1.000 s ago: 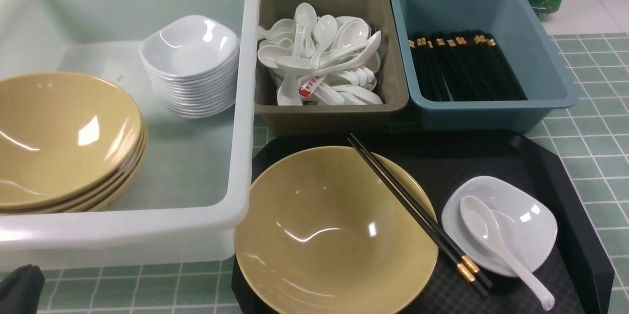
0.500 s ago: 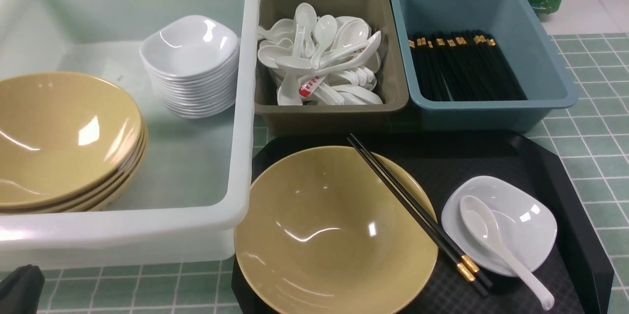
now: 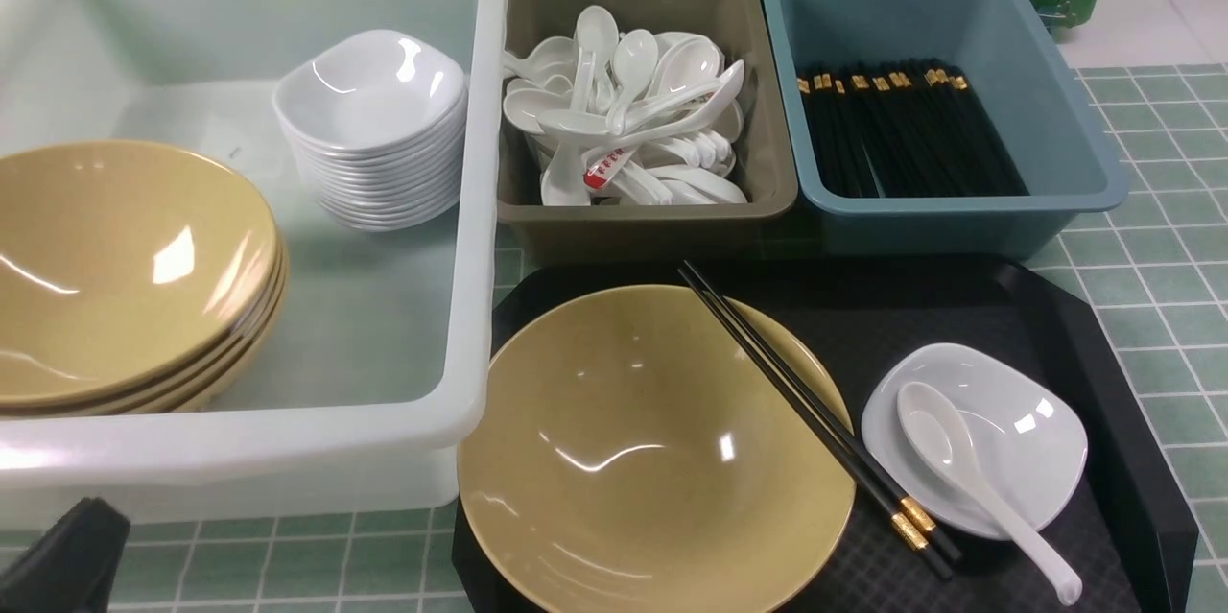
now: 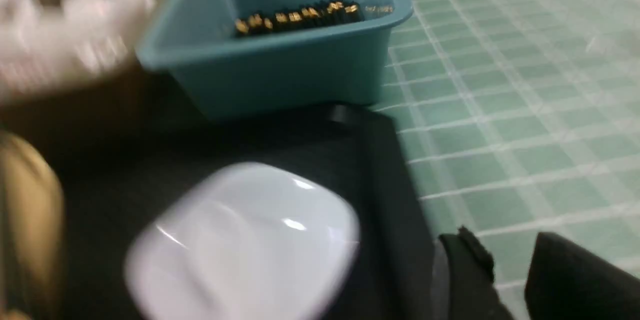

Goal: On blue table put chopsticks spoon bowls plates into blue grey white boxes.
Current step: 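Move the grippers toward the tableware on the black tray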

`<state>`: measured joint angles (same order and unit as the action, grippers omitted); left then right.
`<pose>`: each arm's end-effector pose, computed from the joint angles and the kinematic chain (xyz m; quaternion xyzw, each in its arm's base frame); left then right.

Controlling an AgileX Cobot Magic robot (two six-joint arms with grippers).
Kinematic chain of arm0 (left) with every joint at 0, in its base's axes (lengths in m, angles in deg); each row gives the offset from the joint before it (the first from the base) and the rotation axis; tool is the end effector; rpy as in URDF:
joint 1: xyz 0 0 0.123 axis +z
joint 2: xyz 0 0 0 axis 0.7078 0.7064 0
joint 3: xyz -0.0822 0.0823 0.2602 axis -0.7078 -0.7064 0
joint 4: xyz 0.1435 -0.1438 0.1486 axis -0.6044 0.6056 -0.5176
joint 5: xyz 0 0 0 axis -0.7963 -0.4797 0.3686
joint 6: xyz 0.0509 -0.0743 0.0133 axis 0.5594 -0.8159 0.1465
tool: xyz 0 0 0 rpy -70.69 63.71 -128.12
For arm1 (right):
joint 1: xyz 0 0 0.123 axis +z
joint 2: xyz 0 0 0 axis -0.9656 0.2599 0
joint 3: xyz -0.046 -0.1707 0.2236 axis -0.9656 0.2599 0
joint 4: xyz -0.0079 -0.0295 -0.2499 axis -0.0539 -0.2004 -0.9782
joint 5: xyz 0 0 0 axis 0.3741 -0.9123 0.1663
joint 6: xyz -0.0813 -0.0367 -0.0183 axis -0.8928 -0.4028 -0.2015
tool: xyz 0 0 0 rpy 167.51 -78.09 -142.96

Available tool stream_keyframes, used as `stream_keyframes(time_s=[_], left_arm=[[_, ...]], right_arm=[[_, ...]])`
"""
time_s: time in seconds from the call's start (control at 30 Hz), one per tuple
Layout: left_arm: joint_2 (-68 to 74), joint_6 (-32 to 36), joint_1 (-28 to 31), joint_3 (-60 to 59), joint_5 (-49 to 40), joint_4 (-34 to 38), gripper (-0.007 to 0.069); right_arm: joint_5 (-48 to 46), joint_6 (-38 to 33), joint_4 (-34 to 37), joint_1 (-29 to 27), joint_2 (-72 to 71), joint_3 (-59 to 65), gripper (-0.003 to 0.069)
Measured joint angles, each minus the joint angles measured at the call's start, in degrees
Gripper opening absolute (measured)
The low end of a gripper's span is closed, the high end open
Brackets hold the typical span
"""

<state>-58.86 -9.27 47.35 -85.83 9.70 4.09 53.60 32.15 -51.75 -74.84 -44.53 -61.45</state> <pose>0.0552 -0.0096 0.1842 -0.2419 0.7203 -0.2617 0.5951 0.0544 0.0008 0.1768 0.1413 0.7718 0.1175 0.6088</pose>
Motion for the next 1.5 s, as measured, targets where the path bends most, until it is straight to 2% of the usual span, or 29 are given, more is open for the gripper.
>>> stream_keyframes(time_s=[0.07,0.13,0.23,0.37,0.47,0.57,0.67,0.8,0.9,1.03,1.13,1.23,1.33,1.37,1.5], left_arm=[[0.00,-4.41,0.00,0.00,0.34,8.87,-0.0014],[0.00,-7.36,0.00,0.00,0.72,18.10,-0.0014],[0.00,-8.61,0.00,0.00,1.20,23.72,-0.0014],[0.00,-8.11,-0.02,0.05,1.35,27.19,-0.0014],[0.00,-3.01,-0.02,2.23,-0.44,26.90,-0.0014],[0.60,11.48,-0.07,13.82,-5.67,21.15,-0.0014],[6.94,18.76,-0.07,24.32,-13.94,12.82,-0.0014],[21.01,20.96,-0.07,37.47,-26.93,0.76,-0.0014],[30.47,22.13,-0.07,46.21,-37.24,-6.37,-0.0014],[41.34,27.44,-0.57,55.54,-48.77,-11.23,-0.0014],[46.68,30.57,-4.21,58.81,-50.84,-11.52,-0.0014],[51.94,32.53,-10.59,61.24,-51.51,-11.40,-0.0014],[56.85,33.45,-17.00,63.31,-51.64,-11.40,-0.0014],[59.67,33.52,-20.48,64.76,-51.59,-11.40,-0.0014],[66.08,33.55,-27.67,68.02,-50.54,-11.19,-0.0014]], right_arm=[[0.06,8.82,5.42,0.00,0.00,0.00,0.0238],[0.06,22.72,11.37,0.00,0.00,0.00,0.0238],[0.00,32.98,14.32,0.00,0.00,0.00,0.0238],[-0.06,30.01,14.27,0.00,0.00,0.00,0.0238],[-0.18,27.70,14.50,0.19,0.00,0.00,0.0238],[-3.91,10.83,14.75,3.08,0.11,-5.83,0.0222],[-7.94,-2.24,14.02,5.78,4.84,-15.64,0.0151],[-15.58,-16.38,12.43,7.57,18.34,-28.13,0.0046],[-25.47,-27.95,11.87,7.63,30.37,-39.53,0.0036],[-41.25,-38.37,11.48,7.71,45.97,-52.15,0.0036],[-46.94,-40.98,11.37,9.61,54.28,-57.53,0.0036],[-49.67,-42.24,10.80,14.96,61.21,-61.90,0.0036],[-50.08,-42.23,8.82,20.74,67.10,-65.47,0.0036],[-49.96,-42.01,7.80,24.24,70.96,-67.43,0.0037],[-47.64,-40.18,7.44,29.04,79.56,-71.34,0.0047]])
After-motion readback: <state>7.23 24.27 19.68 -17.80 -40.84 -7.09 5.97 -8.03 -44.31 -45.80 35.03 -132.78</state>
